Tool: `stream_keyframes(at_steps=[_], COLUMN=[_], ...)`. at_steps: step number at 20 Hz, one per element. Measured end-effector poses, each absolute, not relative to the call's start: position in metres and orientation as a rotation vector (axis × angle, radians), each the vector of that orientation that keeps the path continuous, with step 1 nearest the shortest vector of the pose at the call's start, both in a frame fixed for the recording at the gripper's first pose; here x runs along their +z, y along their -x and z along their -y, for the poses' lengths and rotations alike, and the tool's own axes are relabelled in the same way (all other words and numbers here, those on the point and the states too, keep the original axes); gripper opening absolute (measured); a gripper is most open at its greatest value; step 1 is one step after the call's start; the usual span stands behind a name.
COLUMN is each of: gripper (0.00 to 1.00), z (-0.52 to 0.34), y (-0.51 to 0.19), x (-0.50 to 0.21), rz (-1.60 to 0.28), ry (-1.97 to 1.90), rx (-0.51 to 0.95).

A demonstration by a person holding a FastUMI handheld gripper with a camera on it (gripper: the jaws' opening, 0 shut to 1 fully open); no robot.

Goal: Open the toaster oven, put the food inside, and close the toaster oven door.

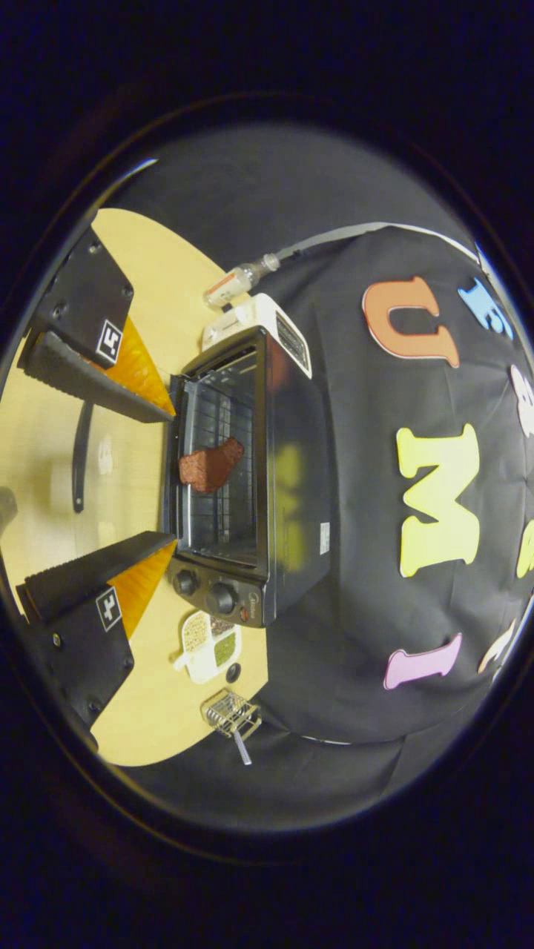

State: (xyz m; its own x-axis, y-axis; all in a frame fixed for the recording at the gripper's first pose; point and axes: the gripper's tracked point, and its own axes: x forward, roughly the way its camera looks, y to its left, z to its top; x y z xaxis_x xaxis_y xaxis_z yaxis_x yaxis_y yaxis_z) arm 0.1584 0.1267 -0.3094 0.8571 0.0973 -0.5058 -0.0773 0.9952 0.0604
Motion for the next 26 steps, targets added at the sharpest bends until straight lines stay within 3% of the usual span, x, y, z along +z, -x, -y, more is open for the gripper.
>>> stream_keyframes(at_steps=[12, 26], gripper=[0.94, 0.94], z=[-0.124, -0.145], y=[-0.061, -0.087], x=[-0.408, -0.482], rz=[-0.732, -0.834], ry=[-0.026, -0.032], rx=[0.120, 0.082])
